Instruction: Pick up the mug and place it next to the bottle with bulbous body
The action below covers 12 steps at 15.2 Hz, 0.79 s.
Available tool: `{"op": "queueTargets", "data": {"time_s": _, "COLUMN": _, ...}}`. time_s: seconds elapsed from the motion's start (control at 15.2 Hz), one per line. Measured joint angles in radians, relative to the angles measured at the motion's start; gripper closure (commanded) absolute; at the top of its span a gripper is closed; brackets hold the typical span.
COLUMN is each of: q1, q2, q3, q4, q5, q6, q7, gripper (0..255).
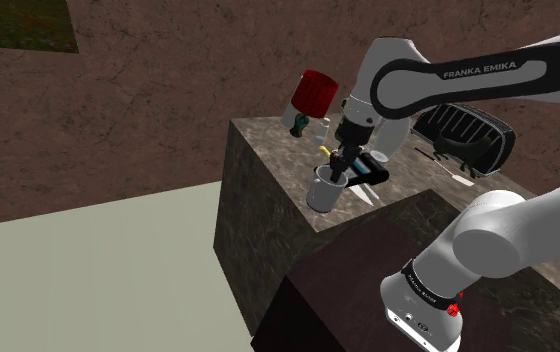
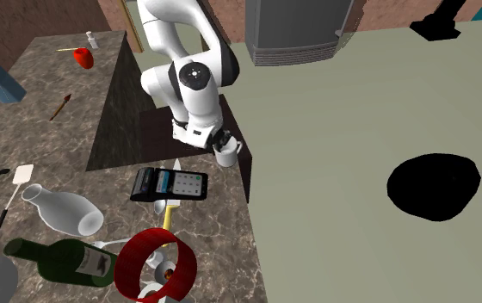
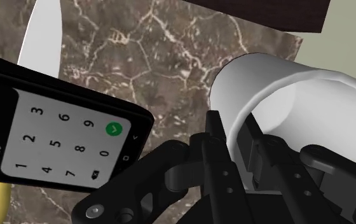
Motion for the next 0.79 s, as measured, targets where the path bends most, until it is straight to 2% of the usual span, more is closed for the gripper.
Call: {"op": "queueTargets", "data": {"time_s": 0.79, "q1": -0.002, "q2": -0.065, "q3": -0.01, "q4": 0.122, "q5": -0.013, "q6": -0.186, "q7": 0.016, "gripper": 255}}
